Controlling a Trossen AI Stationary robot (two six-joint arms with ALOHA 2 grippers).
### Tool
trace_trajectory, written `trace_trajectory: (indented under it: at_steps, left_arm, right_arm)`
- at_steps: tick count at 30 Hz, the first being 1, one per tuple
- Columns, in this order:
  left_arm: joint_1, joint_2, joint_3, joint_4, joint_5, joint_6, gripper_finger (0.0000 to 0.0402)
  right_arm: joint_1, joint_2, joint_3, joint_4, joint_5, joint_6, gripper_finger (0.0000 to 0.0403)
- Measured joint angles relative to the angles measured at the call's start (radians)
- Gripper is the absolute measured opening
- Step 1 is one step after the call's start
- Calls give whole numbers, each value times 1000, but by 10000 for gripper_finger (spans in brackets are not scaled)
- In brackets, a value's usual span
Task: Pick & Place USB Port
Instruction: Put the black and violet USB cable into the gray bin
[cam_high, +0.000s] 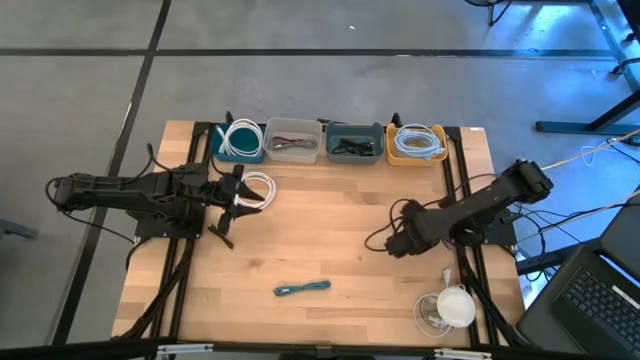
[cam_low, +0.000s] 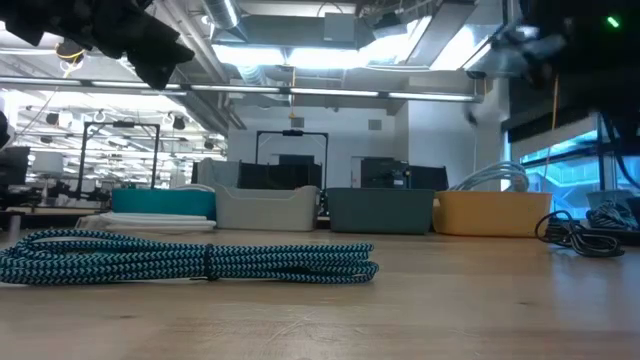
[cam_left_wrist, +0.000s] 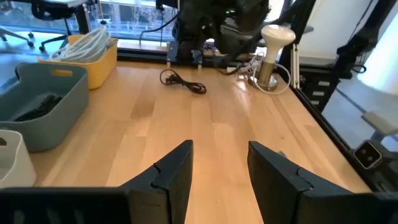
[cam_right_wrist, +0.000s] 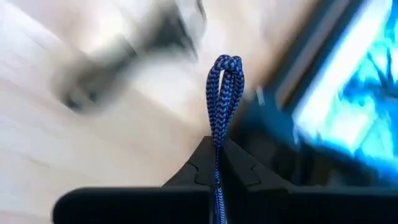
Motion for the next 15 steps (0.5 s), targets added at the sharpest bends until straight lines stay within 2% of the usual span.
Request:
trace_trajectory:
  at_steps: [4, 8, 12, 15]
  left_arm:
    - [0, 12, 0, 38, -3, 0, 145]
    - [0, 54, 0, 133, -2, 10, 144]
    - [0, 117, 0, 217, 2, 71, 145]
    - [0, 177, 0, 320, 3, 102, 145]
  right_arm:
    - [1, -14, 99, 154, 235, -168, 1]
    - [-34, -31, 164, 386, 382, -436, 1]
    - [-86, -32, 214, 676, 424, -778, 1]
    - [-134, -32, 232, 898, 378, -1022, 1]
